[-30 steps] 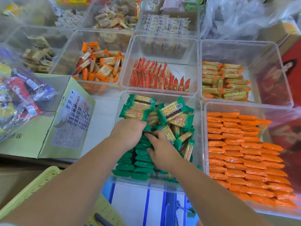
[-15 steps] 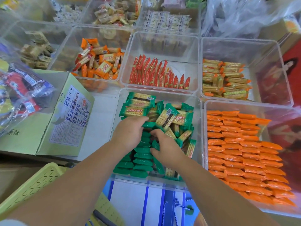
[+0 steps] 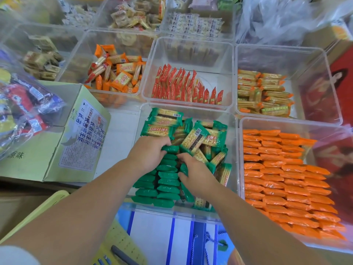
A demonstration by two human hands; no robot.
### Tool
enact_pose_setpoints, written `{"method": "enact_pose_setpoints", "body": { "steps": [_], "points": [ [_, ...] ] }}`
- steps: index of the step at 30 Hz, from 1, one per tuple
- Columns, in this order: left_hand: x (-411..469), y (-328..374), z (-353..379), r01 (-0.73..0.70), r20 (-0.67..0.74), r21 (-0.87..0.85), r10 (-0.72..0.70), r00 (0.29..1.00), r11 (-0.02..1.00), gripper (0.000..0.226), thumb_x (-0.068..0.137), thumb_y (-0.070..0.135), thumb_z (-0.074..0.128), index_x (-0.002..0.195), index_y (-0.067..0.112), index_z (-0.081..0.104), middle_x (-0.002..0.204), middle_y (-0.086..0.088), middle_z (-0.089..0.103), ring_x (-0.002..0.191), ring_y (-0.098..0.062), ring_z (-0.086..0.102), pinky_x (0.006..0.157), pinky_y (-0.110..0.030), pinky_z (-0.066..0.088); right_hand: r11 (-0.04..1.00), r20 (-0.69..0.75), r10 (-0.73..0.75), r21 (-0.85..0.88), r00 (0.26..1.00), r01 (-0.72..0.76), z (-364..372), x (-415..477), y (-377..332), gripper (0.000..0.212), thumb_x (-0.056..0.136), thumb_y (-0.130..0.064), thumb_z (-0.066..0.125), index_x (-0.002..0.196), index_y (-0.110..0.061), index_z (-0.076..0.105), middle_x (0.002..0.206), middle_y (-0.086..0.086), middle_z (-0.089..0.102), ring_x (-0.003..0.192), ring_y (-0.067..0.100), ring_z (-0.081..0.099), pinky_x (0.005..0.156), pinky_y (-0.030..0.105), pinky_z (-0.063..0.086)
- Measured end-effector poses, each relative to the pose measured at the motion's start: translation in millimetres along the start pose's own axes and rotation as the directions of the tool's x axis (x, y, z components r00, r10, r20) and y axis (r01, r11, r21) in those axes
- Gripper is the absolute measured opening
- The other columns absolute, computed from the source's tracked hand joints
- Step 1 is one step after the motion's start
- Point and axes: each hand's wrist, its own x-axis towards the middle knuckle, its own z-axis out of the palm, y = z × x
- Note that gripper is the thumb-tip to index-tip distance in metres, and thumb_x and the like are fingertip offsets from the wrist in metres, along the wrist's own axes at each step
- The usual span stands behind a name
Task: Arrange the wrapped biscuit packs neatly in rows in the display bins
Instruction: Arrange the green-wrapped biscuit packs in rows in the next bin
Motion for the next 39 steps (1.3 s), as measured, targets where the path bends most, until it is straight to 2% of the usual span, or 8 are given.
{"method": "enact_pose_setpoints", "body": {
  "steps": [5,11,16,20,25,29,33,39],
  "points": [
    [1,12,1,-0.133,0.137,0.424,0.082,0.987,0.896,0.023,0.090,0.009,0.052,0.105,0.021,0.067,0.095,0.004,0.068,0.091,-0.022,0.061,0.071,-0.034,0.033,0.999,0.024,-0.018,-0.045,1.000,0.019,-2,-3,-5,0.058,0.097,-0.022,0.059,0.151,-0.022,0.038,0.139,0.001,0.057,0.119,0.018,0.057,0.096,0.024,0.046],
    [-1,9,4,-0.205,0.176,0.492,0.134,0.975,0.846,0.032,0.087,0.005,0.051,0.115,0.013,0.064,0.099,-0.002,0.066,0.096,-0.025,0.056,0.078,-0.036,0.035,0.968,-0.004,-0.076,-0.240,0.997,0.073,-13,-6,-25,0.047,0.097,-0.033,0.058,0.140,-0.014,0.050,0.126,0.008,0.064,0.110,0.026,0.061,0.089,0.041,0.055],
    [-2,10,5,-0.165,0.184,0.520,0.079,0.980,0.838,0.020,0.092,0.023,0.049,0.104,0.022,0.065,0.093,0.009,0.067,0.095,-0.022,0.046,0.078,-0.039,0.029,0.907,-0.374,-0.338,-0.374,0.864,0.194,-43,7,-43,0.018,0.093,-0.020,0.065,0.107,-0.010,0.073,0.098,0.005,0.070,0.093,0.026,0.062,0.082,0.040,0.056],
    [-12,13,21,-0.086,0.150,0.470,0.017,0.988,0.878,0.054,0.098,0.047,0.025,0.132,0.021,0.057,0.118,0.009,0.064,0.111,-0.023,0.040,0.095,-0.045,0.028,0.926,-0.397,-0.152,-0.377,0.905,-0.009,-72,50,-48,0.038,0.101,-0.032,0.054,0.128,-0.007,0.062,0.123,0.011,0.064,0.117,0.031,0.055,0.100,0.042,0.046],
    [-31,5,34,0.003,0.171,0.414,-0.081,0.982,0.910,0.085,0.090,0.071,0.000,0.158,0.023,0.018,0.163,0.004,0.027,0.153,-0.030,0.000,0.114,-0.061,-0.017,0.839,-0.272,0.105,-0.492,0.957,-0.232,-72,92,-45,0.045,0.105,-0.048,0.034,0.108,-0.011,0.061,0.100,0.011,0.066,0.085,0.029,0.061,0.064,0.034,0.045],
    [-37,-2,44,-0.009,0.170,0.360,-0.056,0.984,0.933,0.088,0.089,0.073,0.000,0.159,0.022,0.010,0.165,0.000,0.019,0.153,-0.032,-0.008,0.121,-0.060,-0.006,0.846,-0.298,0.143,-0.458,0.944,-0.273,-71,107,-45,0.033,0.101,-0.037,0.036,0.086,-0.015,0.056,0.084,0.009,0.061,0.063,0.020,0.049,0.053,0.030,0.036],
    [-38,-4,52,0.000,0.146,0.307,-0.047,0.988,0.952,0.083,0.092,0.072,0.005,0.159,0.022,0.008,0.165,0.000,0.015,0.152,-0.032,-0.012,0.121,-0.061,-0.006,0.825,-0.295,0.102,-0.508,0.950,-0.246,-66,109,-40,0.023,0.100,-0.029,0.041,0.089,-0.016,0.057,0.087,0.007,0.062,0.077,0.026,0.057,0.066,0.034,0.050],
    [-37,-4,60,0.015,0.116,0.264,-0.047,0.992,0.964,0.083,0.092,0.072,0.005,0.158,0.023,0.008,0.161,0.000,0.018,0.151,-0.033,-0.005,0.119,-0.061,-0.010,0.882,-0.194,0.107,-0.434,0.975,-0.183,-62,111,-20,0.023,0.096,-0.033,0.048,0.109,-0.016,0.056,0.097,0.008,0.065,0.085,0.027,0.059,0.067,0.035,0.043]
  ]
}}
